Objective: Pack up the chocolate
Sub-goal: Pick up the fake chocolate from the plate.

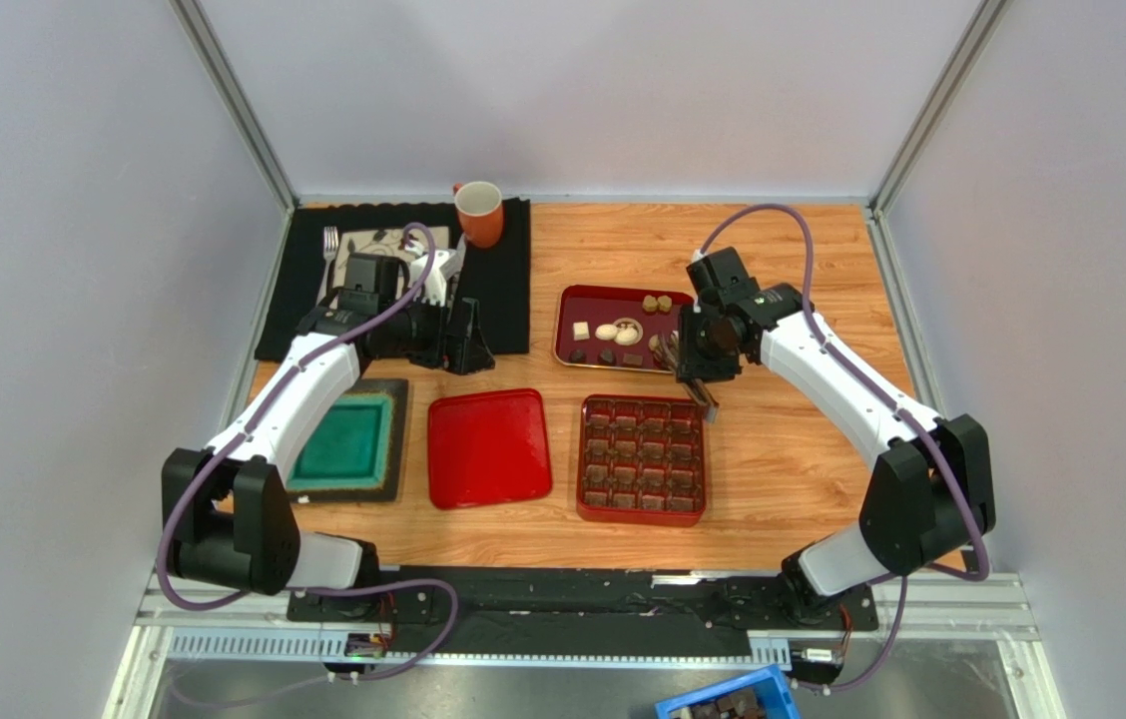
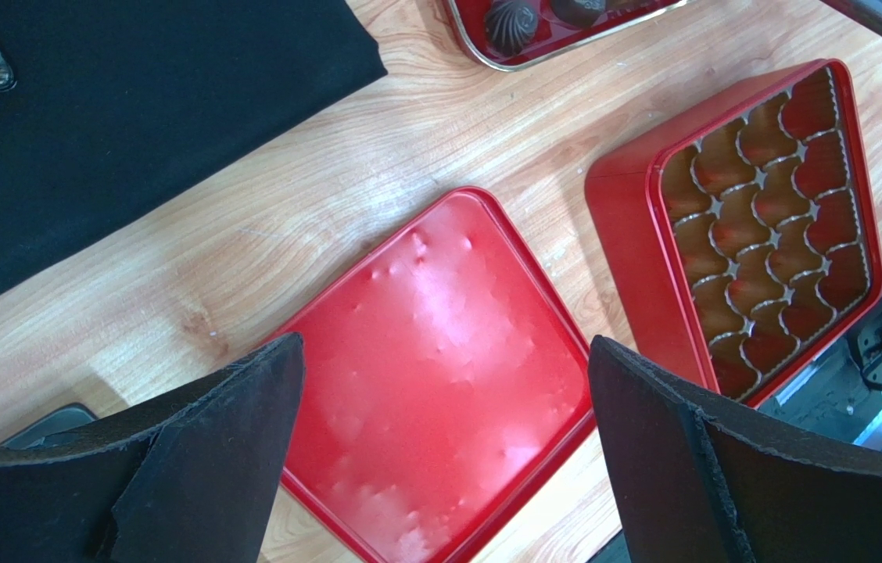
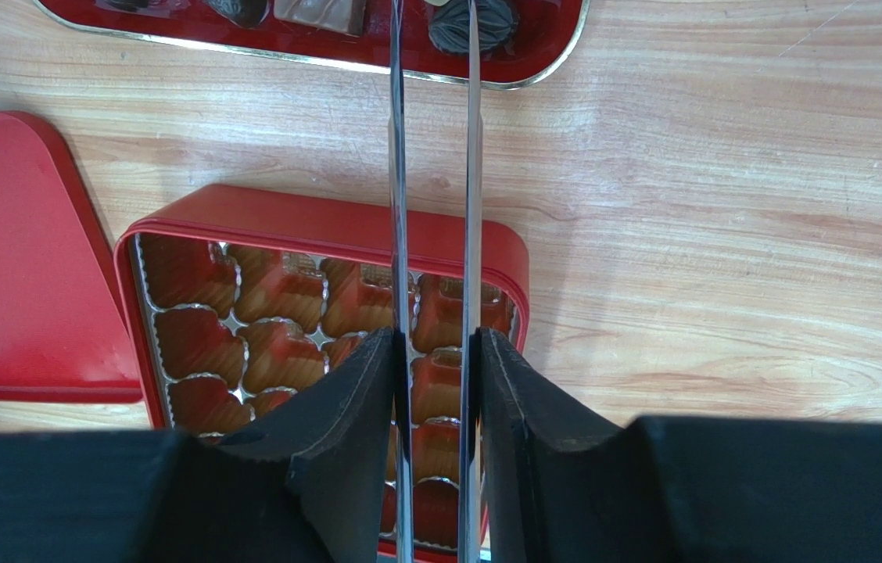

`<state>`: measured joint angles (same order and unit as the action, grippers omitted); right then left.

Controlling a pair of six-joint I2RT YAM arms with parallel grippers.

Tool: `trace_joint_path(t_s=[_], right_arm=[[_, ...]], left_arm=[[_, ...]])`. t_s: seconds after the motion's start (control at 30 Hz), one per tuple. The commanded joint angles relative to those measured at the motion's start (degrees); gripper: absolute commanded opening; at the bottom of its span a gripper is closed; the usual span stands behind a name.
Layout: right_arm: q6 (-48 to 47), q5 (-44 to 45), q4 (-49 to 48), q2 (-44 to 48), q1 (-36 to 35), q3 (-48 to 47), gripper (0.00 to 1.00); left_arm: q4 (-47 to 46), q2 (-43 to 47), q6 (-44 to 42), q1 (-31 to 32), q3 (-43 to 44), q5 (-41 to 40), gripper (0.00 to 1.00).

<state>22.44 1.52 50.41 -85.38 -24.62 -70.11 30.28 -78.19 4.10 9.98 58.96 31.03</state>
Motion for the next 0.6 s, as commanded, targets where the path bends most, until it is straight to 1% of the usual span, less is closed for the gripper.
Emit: trace_joint_path(t_s=[0.0,0.27,0.57], right_arm=[[-0.38,0.68,0.30,1.18,-0.43,-2.14,0.33],[-0.11,-0.11,4.34,4.52,-0.60,-7.23,0.32],[1.12,-0.47,10.93,9.18,-6.13,-9.52,0.32]], left_arm=[[-0.40,2.61,-0.76,-0.40,1.16,0.79,0.99],[-0.66,2.43,-0.49,-0.40,1.16,0.88,0.99],[-0.66,2.34,-0.41,-0.40,0.98,0.61,0.99]])
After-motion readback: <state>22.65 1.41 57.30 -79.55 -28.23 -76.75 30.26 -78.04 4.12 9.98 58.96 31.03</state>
